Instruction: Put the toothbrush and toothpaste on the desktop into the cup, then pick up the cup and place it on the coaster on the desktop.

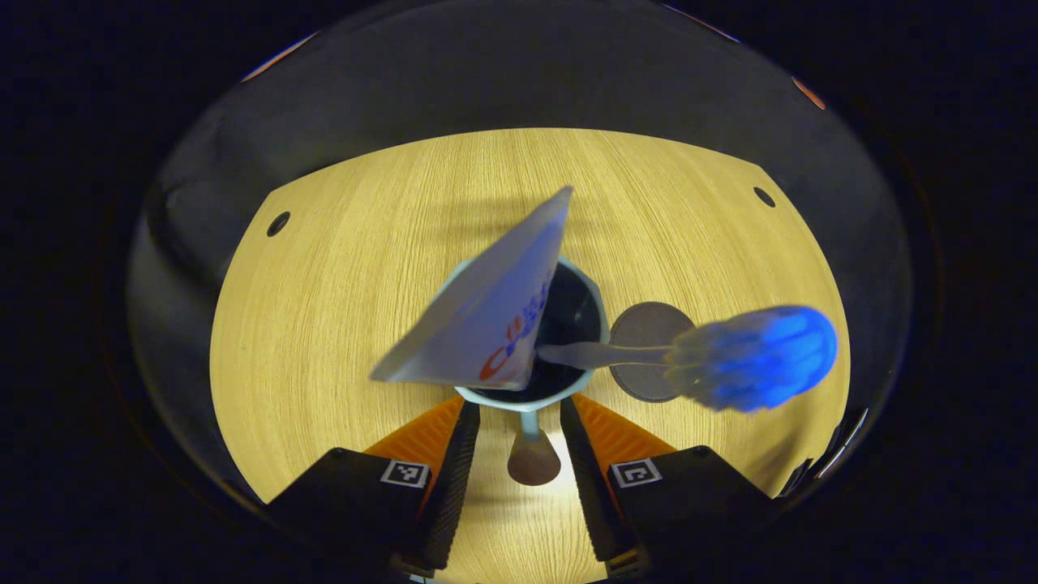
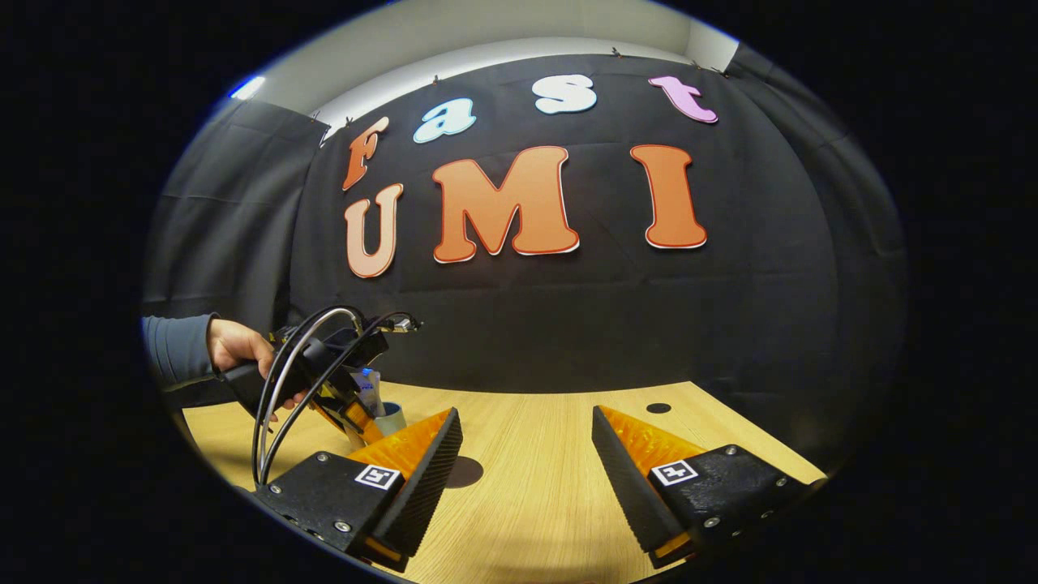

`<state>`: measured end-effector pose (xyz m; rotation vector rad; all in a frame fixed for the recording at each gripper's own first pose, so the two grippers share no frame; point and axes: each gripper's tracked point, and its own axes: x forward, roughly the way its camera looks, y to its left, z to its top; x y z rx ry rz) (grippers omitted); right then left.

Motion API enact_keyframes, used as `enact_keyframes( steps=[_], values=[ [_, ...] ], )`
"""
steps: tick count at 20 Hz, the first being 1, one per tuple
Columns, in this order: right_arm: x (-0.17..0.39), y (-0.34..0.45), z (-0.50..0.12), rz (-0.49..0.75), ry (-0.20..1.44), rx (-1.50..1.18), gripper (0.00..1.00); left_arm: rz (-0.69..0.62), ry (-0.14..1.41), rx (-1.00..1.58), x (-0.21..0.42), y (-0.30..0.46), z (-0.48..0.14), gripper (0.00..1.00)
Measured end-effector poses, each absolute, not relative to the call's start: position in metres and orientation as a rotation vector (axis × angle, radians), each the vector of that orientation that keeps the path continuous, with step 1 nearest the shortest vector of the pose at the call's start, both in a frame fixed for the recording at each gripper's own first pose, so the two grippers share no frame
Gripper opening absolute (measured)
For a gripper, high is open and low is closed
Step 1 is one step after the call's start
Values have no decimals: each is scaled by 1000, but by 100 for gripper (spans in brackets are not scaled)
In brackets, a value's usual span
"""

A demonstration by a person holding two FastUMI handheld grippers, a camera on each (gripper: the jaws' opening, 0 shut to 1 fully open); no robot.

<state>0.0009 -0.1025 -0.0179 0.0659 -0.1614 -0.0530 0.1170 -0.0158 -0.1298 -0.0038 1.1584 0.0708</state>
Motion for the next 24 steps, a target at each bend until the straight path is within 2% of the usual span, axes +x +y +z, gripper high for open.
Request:
enact_keyframes(
  steps=[1,3,6,8,11,13,21,22,23,24],
  values=[
    [-1,-103,-16,-56,-163,63,97,85,1164,5,116,-12,-133,67],
    [-7,-103,-11,-57,-169,63,97,91,1179,13,117,-14,-131,46],
    [-14,-99,-6,-46,-186,54,97,101,1173,-12,130,-18,-122,47],
    [-18,-99,-4,-46,-190,48,96,91,1162,-7,138,-19,-119,32],
    [-22,-101,-2,-52,-200,48,97,74,1135,-15,160,-18,-111,32],
    [-25,-103,-4,-57,-196,52,97,53,1116,-23,174,-21,-106,28],
    [-32,-106,-5,-69,-201,55,97,17,1052,-6,258,-31,-72,28],
    [-32,-107,-4,-72,-202,57,97,15,1039,-2,233,-55,-42,28],
    [-32,-107,-5,-71,-202,57,97,8,1029,1,178,-23,-29,28],
    [-32,-107,-4,-75,-203,57,97,-3,1023,0,232,-37,0,28]
  ],
)
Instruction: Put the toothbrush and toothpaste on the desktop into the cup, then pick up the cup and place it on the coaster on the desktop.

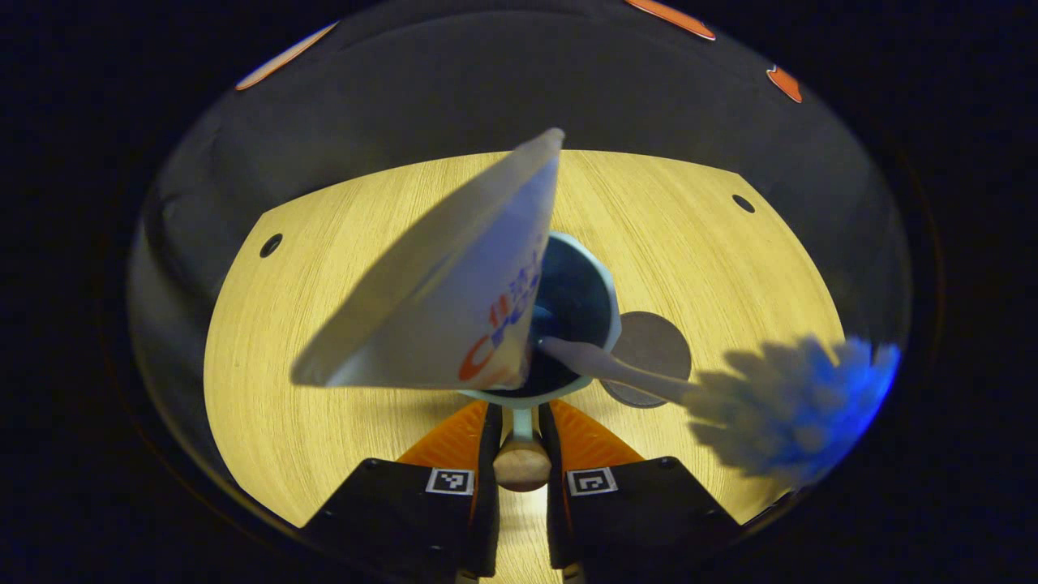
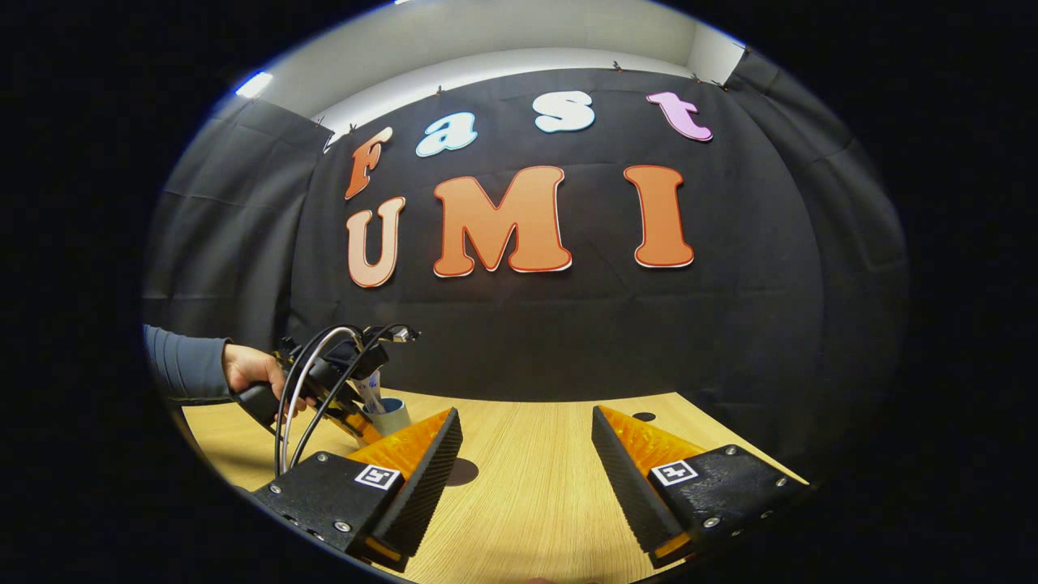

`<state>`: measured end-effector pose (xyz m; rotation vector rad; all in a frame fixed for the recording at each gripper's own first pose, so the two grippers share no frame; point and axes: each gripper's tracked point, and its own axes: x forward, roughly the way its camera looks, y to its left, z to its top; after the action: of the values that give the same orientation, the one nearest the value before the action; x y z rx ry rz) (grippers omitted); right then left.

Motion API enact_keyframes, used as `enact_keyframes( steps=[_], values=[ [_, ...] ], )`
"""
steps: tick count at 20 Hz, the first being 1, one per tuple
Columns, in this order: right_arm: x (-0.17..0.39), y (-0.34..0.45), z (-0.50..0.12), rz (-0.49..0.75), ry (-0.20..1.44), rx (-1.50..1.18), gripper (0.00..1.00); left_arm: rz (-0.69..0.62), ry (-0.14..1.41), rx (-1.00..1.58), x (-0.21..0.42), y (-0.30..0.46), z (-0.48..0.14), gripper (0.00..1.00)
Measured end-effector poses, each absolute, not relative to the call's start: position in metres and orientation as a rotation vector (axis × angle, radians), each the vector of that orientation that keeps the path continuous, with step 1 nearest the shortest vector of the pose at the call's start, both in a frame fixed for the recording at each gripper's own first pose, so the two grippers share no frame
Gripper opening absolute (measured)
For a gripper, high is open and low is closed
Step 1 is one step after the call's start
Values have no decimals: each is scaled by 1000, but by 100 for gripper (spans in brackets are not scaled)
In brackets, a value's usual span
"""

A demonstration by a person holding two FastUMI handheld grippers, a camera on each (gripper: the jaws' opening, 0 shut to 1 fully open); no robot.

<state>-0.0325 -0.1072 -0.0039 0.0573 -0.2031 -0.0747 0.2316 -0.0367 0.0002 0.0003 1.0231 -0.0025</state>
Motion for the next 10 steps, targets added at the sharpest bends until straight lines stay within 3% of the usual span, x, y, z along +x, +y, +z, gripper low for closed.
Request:
enact_keyframes(
  steps=[2,3,10],
  values=[
    [-36,-109,-5,-81,-205,58,97,-22,1009,17,266,-46,-54,28],
    [-38,-110,-5,-85,-206,58,97,-31,1003,33,254,-65,-32,28],
    [-52,-121,-15,-122,-187,37,97,-93,1002,69,283,-101,-61,28]
  ],
)
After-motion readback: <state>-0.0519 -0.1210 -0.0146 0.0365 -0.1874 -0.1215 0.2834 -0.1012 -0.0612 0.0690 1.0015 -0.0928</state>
